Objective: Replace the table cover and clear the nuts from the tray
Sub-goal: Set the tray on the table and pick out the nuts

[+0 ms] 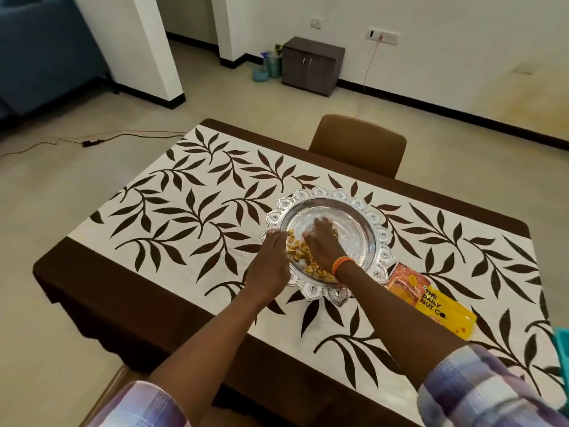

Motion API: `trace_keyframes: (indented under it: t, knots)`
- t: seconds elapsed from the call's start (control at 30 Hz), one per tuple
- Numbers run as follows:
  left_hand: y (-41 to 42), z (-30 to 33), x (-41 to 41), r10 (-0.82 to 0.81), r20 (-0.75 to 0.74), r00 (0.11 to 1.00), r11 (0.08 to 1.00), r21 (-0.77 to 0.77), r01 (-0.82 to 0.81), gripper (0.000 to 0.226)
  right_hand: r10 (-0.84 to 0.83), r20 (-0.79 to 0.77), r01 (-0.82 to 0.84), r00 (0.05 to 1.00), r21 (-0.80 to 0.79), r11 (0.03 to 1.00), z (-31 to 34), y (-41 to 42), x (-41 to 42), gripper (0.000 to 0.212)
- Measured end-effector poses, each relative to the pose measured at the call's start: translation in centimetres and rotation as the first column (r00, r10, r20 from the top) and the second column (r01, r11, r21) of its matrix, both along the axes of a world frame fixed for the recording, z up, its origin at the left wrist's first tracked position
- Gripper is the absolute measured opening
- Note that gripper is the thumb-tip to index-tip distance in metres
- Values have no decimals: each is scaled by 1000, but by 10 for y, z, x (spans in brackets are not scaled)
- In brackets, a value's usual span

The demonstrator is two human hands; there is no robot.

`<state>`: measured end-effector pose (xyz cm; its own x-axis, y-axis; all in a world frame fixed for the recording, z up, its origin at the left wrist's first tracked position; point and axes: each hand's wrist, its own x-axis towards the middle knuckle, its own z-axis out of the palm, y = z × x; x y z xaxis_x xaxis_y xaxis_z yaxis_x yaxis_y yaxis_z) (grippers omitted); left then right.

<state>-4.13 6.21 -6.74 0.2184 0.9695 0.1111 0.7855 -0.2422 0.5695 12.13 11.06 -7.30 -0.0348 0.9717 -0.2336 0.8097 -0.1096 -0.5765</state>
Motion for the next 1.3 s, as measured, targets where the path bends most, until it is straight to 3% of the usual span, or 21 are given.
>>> trace_keyframes:
  t: [0.1,0.2,0.3,0.47,0.53,0.6,0.67,0.8,1.0,1.13,1.2,1.3]
  knots:
    - [1,-1,-1,9,-11,1000,1000,-12,-9,57,220,17,-221,975,95,971,-1,-3,-27,40]
    - [2,-5,-2,12,-37,999,999,-40,-14,64,353,33,-353,935,188,917,-1,-15,-34,47]
    - [-1,-3,1,5,-59,998,999,-43,-7,61,429,180,-460,885,210,863,4,-30,-18,40]
    - [-4,1,3,-5,-124,992,1000,-24,2,62,569,389,-664,724,173,727,16,-50,26,39]
    - [-6,4,6,-12,-192,981,1000,13,15,59,555,350,-632,754,159,759,25,-51,39,39]
    - [-6,7,9,-20,-244,970,997,72,39,57,423,170,-448,890,159,880,37,-46,55,38]
    - [-5,8,10,-27,-263,964,992,113,58,51,288,99,-294,953,64,953,47,-38,73,41]
    - [-7,10,12,-33,-245,969,997,65,51,40,351,346,-321,870,-143,936,47,-28,75,52]
    - [-7,12,12,-38,-254,967,999,-8,37,43,296,284,-285,912,-79,955,35,-26,34,42]
    - [-5,19,13,10,-180,984,999,-33,-16,46,196,177,-207,964,43,977,36,-23,28,57]
    - [-4,19,12,4,-178,984,999,-46,-12,46,298,148,-305,943,25,952,39,-19,40,74]
    - [-4,19,12,11,-186,983,997,-67,-24,48,528,165,-510,833,-138,849,36,-22,45,94]
